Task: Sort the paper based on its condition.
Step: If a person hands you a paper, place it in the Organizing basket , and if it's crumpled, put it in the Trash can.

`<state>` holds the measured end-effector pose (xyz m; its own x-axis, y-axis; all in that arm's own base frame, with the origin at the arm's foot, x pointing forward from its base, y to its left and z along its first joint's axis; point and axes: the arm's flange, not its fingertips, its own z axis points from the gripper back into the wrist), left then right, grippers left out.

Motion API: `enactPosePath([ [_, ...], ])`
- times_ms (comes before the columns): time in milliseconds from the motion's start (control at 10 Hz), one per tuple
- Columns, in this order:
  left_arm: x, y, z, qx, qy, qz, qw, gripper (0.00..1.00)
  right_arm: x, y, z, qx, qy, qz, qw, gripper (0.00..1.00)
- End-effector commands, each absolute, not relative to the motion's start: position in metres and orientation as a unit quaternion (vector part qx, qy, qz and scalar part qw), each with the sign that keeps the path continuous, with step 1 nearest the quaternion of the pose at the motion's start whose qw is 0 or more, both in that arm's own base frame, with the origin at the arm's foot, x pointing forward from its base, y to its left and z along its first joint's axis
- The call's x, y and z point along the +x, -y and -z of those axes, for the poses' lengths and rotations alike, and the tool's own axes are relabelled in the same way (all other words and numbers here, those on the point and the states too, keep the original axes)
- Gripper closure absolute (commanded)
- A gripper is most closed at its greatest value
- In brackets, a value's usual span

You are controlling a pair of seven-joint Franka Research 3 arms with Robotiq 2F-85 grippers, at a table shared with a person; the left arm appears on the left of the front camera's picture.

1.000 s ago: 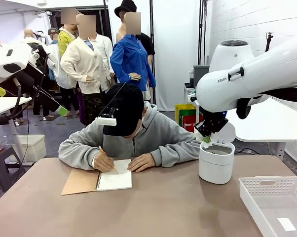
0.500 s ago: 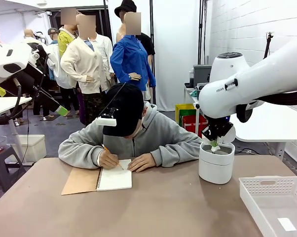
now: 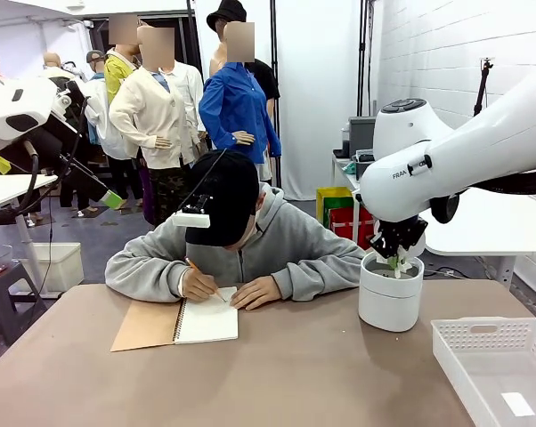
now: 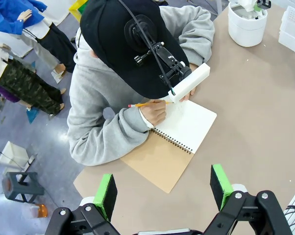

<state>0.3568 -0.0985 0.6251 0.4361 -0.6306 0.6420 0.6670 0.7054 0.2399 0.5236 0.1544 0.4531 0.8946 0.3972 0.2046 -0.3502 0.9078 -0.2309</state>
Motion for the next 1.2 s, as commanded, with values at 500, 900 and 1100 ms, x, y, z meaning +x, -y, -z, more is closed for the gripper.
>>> enactPosePath([
  [500, 0.357, 0.097, -0.625, -0.025, 0.368, 0.382, 0.847, 0.0, 0.529, -0.162, -0.452, -0.102, 0.112, -0.183, 0.971, 0.0],
  [900, 0.357, 0.097, -0.625, -0.025, 0.368, 0.382, 0.847, 0.0, 0.519, -0.163, -0.46, -0.086, 0.11, -0.166, 0.976, 0.0],
  [1100, 0.357, 0.097, -0.625, -0.025, 0.368, 0.382, 0.847, 0.0, 0.508, -0.163, -0.47, -0.076, 0.119, -0.159, 0.977, 0.0],
])
